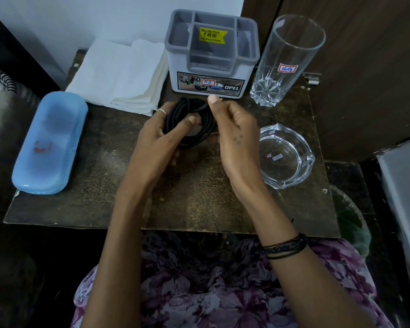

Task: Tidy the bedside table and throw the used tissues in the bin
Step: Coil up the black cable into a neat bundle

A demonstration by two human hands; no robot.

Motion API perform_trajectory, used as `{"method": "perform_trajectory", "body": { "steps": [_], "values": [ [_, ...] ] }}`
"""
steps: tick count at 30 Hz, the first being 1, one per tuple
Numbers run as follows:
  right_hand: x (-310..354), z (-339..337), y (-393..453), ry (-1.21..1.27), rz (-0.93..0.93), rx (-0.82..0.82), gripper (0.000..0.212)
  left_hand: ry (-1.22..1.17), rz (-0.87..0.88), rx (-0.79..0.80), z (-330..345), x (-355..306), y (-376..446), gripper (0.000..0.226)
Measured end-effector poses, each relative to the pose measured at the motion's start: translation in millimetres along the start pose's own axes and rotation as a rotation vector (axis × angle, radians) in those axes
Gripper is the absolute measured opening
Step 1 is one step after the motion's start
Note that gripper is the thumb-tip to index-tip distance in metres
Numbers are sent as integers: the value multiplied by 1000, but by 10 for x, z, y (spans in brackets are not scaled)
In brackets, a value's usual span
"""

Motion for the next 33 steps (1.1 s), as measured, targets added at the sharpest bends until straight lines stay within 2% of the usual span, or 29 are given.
{"method": "perform_trajectory", "body": {
  "steps": [2, 6, 8, 10, 14, 17, 22, 27, 33],
  "values": [
    [25, 8, -1, -9, 4, 16, 20, -34, -59, 16, -36, 13, 7, 27],
    [-18, 46, 23, -50, 77, 62, 27, -110, -96, -15, -184, -6, 4, 45],
    [-68, 69, 43, -90, 106, 108, 22, -113, -91, -29, -285, -16, -3, 49],
    [-101, 118, 48, -126, 128, 163, 8, -36, -86, -38, -398, -13, -12, 45],
    [-100, 273, 33, -190, 125, 213, 6, 275, -92, -53, -586, 27, -45, 39],
    [-26, 366, 0, -209, 99, 199, 16, 424, -57, -103, -632, 8, -72, 40],
    [94, 461, -24, -308, 22, 167, 10, 580, 31, -136, -670, -41, -70, 47],
    [161, 564, -64, -328, -16, 243, 16, 747, 76, -198, -736, -112, -102, 32],
    [272, 548, 49, -348, -30, 40, 42, 762, 187, -300, -778, -280, 36, 20]
  ]
}}
Point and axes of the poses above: each hand's wrist, its own y-axis towards the middle knuckle, its own z-axis out of the palm, x = y × z, the point moved 4 cm from there along y, towards the middle knuckle, and after that the axes turned 12 degrees about -y, right-handed, at the moved point
